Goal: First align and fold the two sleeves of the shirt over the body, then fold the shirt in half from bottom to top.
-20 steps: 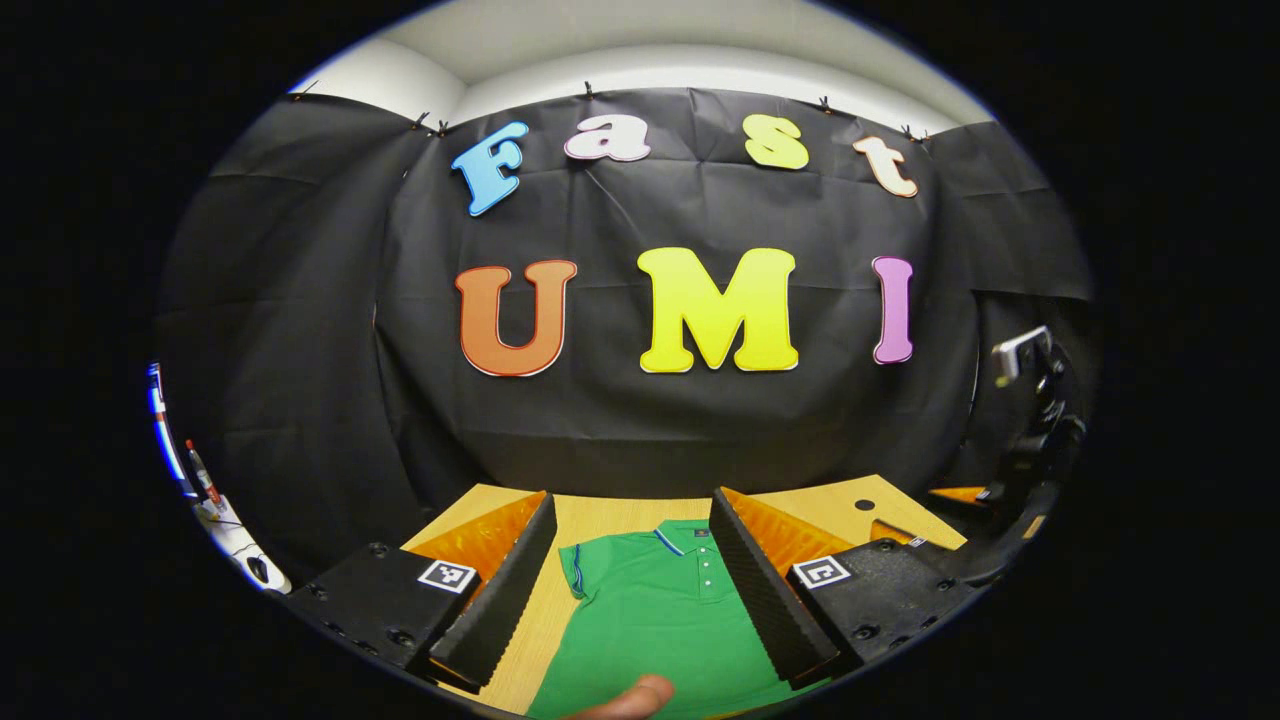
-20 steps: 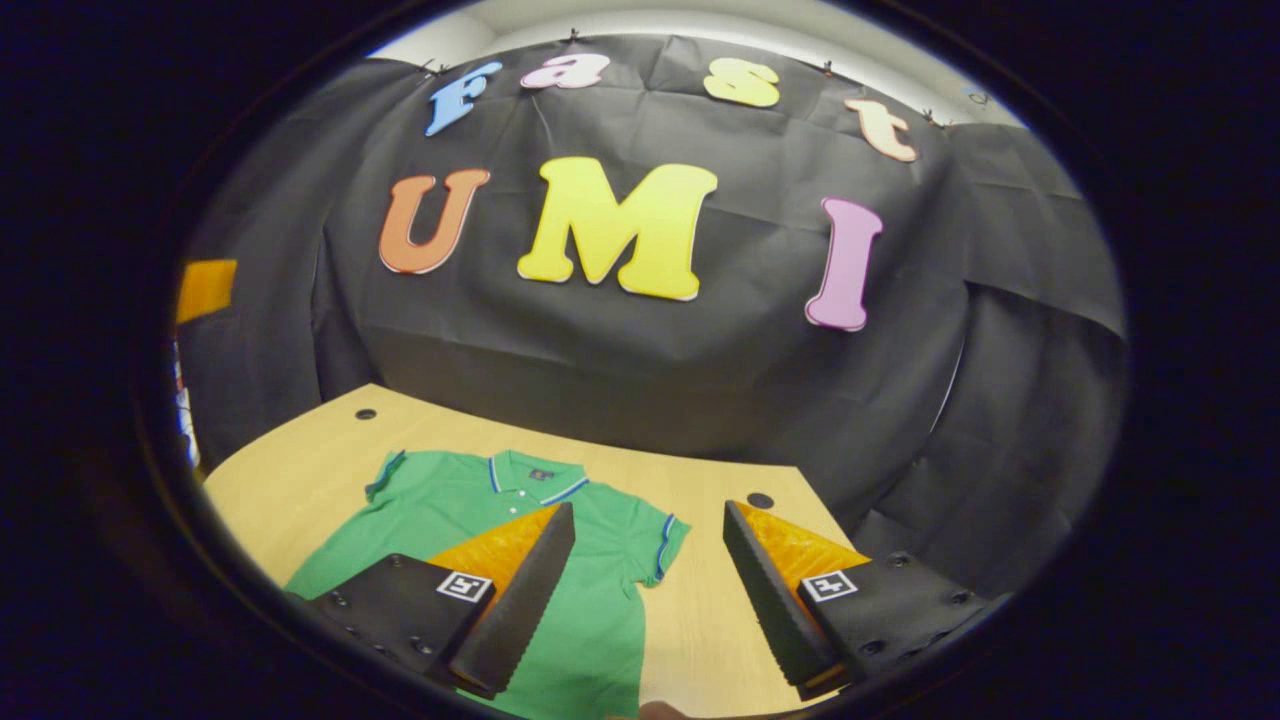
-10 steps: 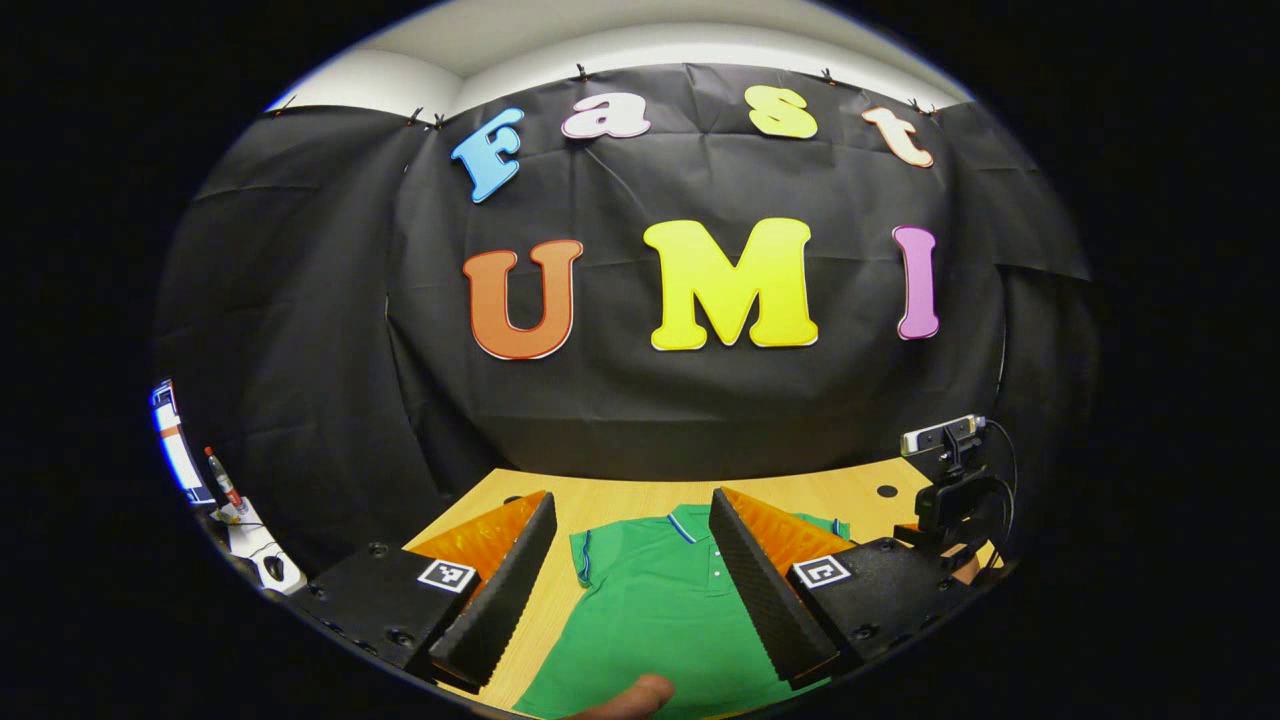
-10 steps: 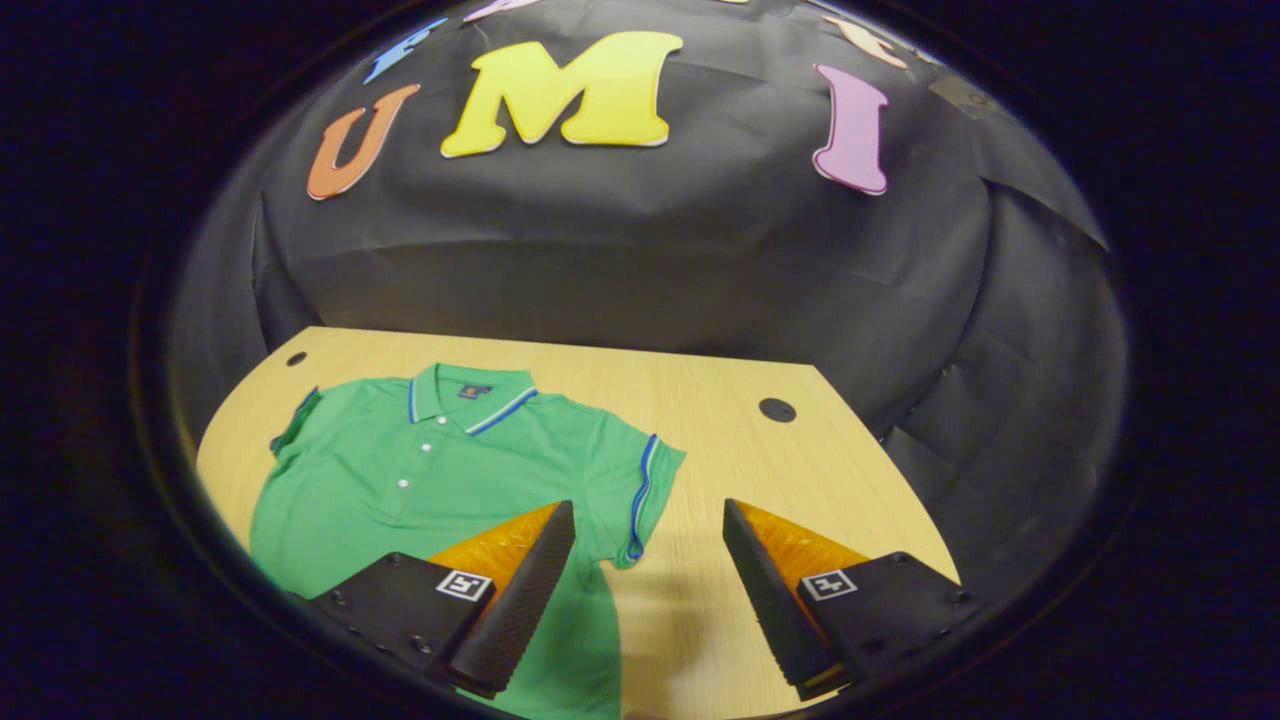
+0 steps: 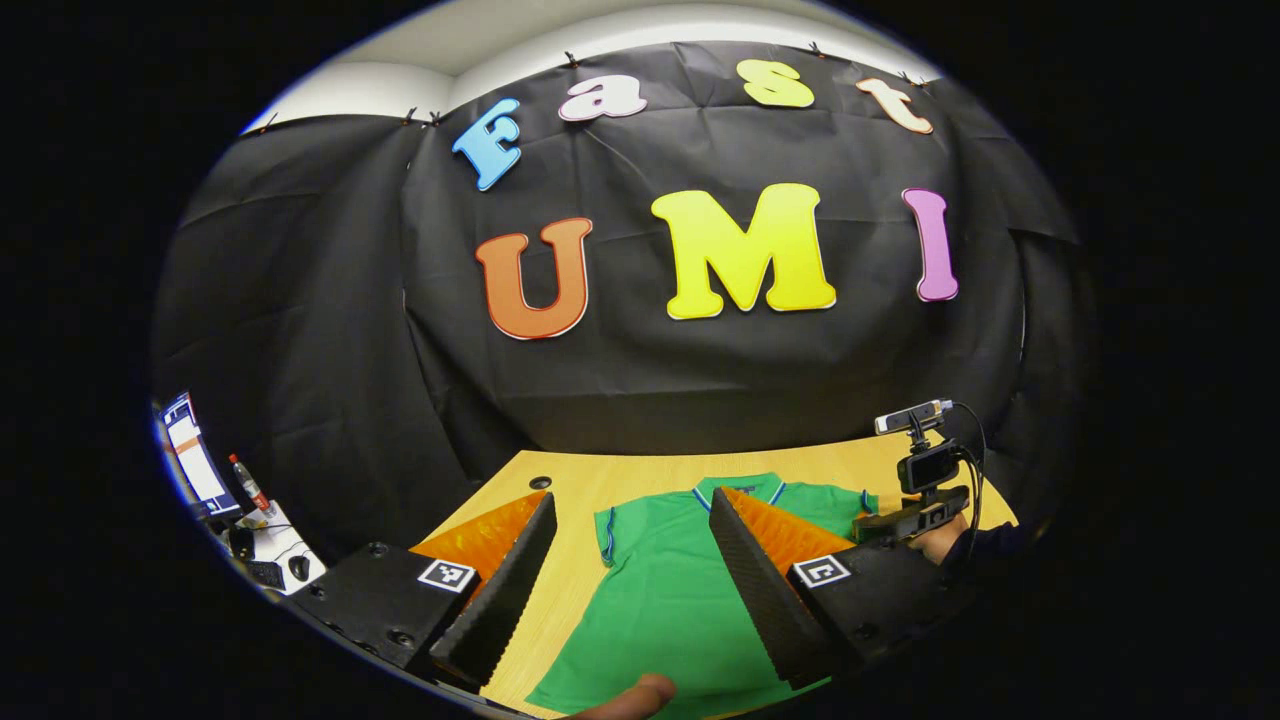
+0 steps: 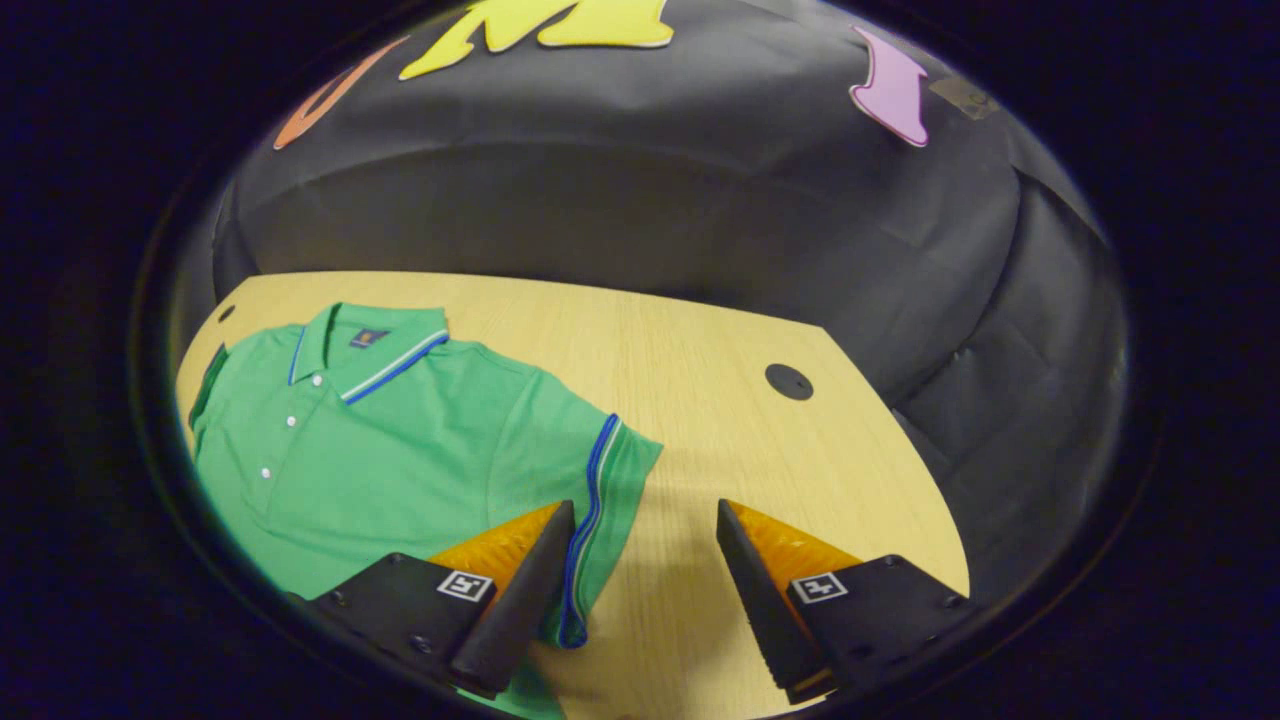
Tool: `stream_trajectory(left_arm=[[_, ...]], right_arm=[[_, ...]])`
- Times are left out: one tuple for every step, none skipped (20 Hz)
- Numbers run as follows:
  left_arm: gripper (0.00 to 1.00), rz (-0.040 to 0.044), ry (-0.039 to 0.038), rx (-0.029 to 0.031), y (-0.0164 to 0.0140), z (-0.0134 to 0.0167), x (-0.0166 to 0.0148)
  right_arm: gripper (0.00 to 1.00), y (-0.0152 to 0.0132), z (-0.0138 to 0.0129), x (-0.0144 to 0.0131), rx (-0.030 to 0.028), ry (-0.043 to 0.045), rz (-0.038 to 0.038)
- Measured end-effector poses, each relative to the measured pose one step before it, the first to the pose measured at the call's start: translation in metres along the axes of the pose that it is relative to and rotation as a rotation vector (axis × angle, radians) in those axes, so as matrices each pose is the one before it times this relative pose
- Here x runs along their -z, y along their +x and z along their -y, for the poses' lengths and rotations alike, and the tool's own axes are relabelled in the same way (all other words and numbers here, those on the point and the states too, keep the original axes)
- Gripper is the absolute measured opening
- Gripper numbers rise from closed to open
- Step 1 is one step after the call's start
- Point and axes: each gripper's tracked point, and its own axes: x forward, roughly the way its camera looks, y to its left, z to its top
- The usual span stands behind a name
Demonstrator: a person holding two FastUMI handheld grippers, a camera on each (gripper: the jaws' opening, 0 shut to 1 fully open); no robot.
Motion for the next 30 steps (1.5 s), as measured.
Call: stream_trajectory(left_arm=[[0.99, -0.00538, -0.00862, -0.00681, 0.00046, -0.00226, 0.00161], [0.99, -0.01115, -0.00840, -0.00722, 0.00096, -0.00209, 0.00431], [0.94, -0.01051, -0.00811, -0.00770, 0.00145, -0.00214, 0.00388], [0.99, -0.01159, -0.00890, -0.00374, 0.00144, -0.00094, 0.00376], [0.99, -0.00944, -0.00806, -0.00665, 0.00002, -0.00292, 0.00308], [0.99, -0.00579, -0.00600, -0.00563, -0.00001, -0.00268, 0.00180], [0.99, -0.00113, -0.00619, -0.00299, 0.00106, -0.00091, 0.00072], [0.99, 0.00022, -0.00668, -0.00012, 0.00072, -0.00029, 0.00046], [0.99, -0.00686, -0.00314, 0.00285, 0.00030, -0.00021, 0.00317], [0.99, -0.01061, 0.00223, -0.00084, 0.00039, 0.00006, 0.00439], [0.99, -0.00735, 0.00598, 0.00034, -0.00054, -0.00015, 0.00261], [0.99, -0.00194, 0.00758, -0.00202, -0.00051, -0.00076, 0.00033], [0.99, 0.00186, 0.00467, -0.00303, -0.00015, -0.00214, -0.00140], [0.99, 0.00165, 0.00107, 0.00092, -0.00098, -0.00038, -0.00064], [0.99, -0.00023, 0.00074, 0.00046, -0.00038, 0.00021, 0.00105], [0.99, -0.00035, 0.00214, 0.00082, -0.00170, 0.00019, 0.00009], [0.99, 0.00159, 0.00369, -0.00033, -0.00052, -0.00130, -0.00008], [0.99, 0.00236, 0.00493, -0.00055, -0.00139, -0.00046, -0.00067], [0.99, 0.00367, 0.00339, -0.00089, -0.00149, -0.00170, -0.00055], [0.99, 0.00297, 0.00091, -0.00003, -0.00076, -0.00037, -0.00063], [0.99, 0.00115, 0.00048, -0.00030, -0.00009, -0.00069, -0.00074], [0.99, 0.00135, 0.00053, -0.00260, -0.00103, -0.00113, -0.00029], [0.99, 0.00333, -0.00100, -0.00239, -0.00100, -0.00085, -0.00096], [0.99, 0.00321, -0.00264, -0.00048, -0.00130, -0.00020, -0.00132], [0.99, 0.00599, -0.00325, -0.00151, -0.00135, -0.00100, -0.00220], [0.99, 0.00493, -0.00201, 0.00019, -0.00069, -0.00096, -0.00259], [0.99, 0.00316, -0.00093, -0.00093, -0.00086, -0.00134, -0.00008], [0.99, 0.00305, -0.00161, -0.00210, -0.00169, -0.00171, -0.00031], [0.99, 0.00046, -0.00212, 0.00011, -0.00216, -0.00145, -0.00042], [0.99, 0.00025, -0.00035, -0.00372, -0.00190, -0.00215, 0.00034]], right_arm=[[0.92, 0.00256, -0.00237, -0.00223, -0.02697, -0.00214, -0.00299], [0.87, 0.00238, 0.00229, -0.00166, 0.00157, -0.01086, -0.00214], [0.83, -0.00054, -0.00016, -0.00031, -0.00615, -0.01143, -0.00517], [0.85, -0.00017, -0.00150, -0.00091, -0.00960, -0.00341, -0.00248], [0.82, 0.00004, -0.00006, 0.00305, -0.00499, 0.00007, -0.01672], [0.67, 0.00108, -0.00146, 0.00039, -0.00789, 0.01348, -0.00876], [0.52, -0.00128, -0.00134, 0.00202, -0.01010, 0.01230, -0.00891], [0.36, 0.00063, -0.00053, -0.00065, -0.00259, -0.00082, -0.00066], [0.33, 0.00132, 0.00008, 0.00050, -0.00180, -0.00128, -0.00172], [0.32, 0.00022, -0.00188, -0.00179, -0.01249, 0.00566, 0.00315], [0.32, -0.00068, -0.00099, 0.00502, -0.00076, 0.01230, -0.01191], [0.07, -0.00096, -0.00177, -0.00296, -0.00842, 0.02097, 0.00106], [0.07, 0.00139, -0.00042, 0.00140, -0.00839, 0.01214, -0.00345], [0.01, -0.00148, -0.00021, 0.00023, -0.00916, 0.00657, -0.00298], [0.06, -0.00030, -0.00038, 0.00026, -0.01059, 0.00745, 0.00064], [0.06, -0.00007, -0.00061, -0.00060, -0.02064, 0.01662, 0.00028], [0.05, -0.00304, 0.00002, -0.00181, -0.01491, 0.01845, -0.00134], [0.00, 0.00051, 0.00098, 0.00182, -0.01152, 0.01504, -0.00116], [0.02, -0.00001, 0.00301, 0.00056, -0.00076, -0.01133, 0.00086], [0.03, -0.00194, 0.00263, -0.00136, -0.00038, -0.00979, 0.00264], [0.03, -0.00283, 0.00021, -0.00313, 0.00148, -0.00696, 0.01190], [0.03, -0.00479, 0.00044, -0.00753, -0.00232, -0.00532, 0.01938], [0.02, -0.00578, 0.00057, -0.00811, 0.00134, -0.00459, 0.02572], [0.02, -0.00653, -0.00378, -0.00847, -0.01396, -0.00334, 0.01976], [0.00, -0.00599, -0.00540, -0.00653, -0.00930, -0.00687, 0.01721], [0.07, -0.00550, -0.00685, -0.00872, -0.01501, -0.01076, 0.01846], [0.07, -0.00468, -0.00681, -0.00772, -0.01177, -0.01135, 0.02023], [0.07, -0.00417, -0.00914, -0.00654, -0.01888, -0.01350, 0.01198], [0.02, -0.00357, -0.00947, -0.00406, -0.01359, -0.01139, 0.01026], [0.02, -0.00210, -0.01010, -0.00395, -0.01765, -0.00924, 0.00709]])
